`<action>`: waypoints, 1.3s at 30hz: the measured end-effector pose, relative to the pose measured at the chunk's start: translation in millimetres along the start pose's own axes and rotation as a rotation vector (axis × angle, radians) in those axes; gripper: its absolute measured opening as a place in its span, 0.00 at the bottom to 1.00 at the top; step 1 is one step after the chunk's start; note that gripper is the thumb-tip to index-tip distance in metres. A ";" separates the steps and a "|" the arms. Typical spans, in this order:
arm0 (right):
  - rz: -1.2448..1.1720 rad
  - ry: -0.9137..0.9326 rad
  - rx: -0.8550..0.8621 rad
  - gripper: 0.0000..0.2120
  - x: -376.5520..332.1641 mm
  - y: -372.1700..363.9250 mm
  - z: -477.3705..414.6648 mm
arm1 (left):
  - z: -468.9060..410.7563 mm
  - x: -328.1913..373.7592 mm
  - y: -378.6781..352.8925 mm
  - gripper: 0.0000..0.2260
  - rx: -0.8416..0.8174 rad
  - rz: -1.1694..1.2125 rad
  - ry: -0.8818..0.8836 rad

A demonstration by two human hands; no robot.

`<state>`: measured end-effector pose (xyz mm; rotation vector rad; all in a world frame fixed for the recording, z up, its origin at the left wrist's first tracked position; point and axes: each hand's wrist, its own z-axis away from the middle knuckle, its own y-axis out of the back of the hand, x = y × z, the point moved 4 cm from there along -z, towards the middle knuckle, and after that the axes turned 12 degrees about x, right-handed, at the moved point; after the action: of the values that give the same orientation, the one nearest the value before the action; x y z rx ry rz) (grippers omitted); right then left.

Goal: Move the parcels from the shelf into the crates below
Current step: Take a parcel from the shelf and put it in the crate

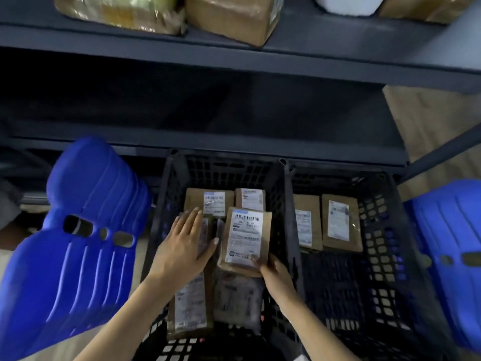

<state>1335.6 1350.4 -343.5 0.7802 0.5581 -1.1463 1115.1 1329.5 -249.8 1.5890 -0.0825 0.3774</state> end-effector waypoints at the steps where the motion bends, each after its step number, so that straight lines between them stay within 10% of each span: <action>1: 0.000 -0.013 0.000 0.09 9.3 -3.8 -5.1 | 0.8 -1.7 -8.0 0.41 -0.016 -0.006 -0.007; 39: 0.038 -0.070 -0.007 0.29 57.6 -62.0 -85.8 | -11.2 -27.5 -94.2 0.38 -0.126 -0.027 0.049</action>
<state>1295.7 1371.4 -455.3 0.7389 0.4870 -1.1317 1113.7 1341.4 -347.8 1.4541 -0.0465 0.3820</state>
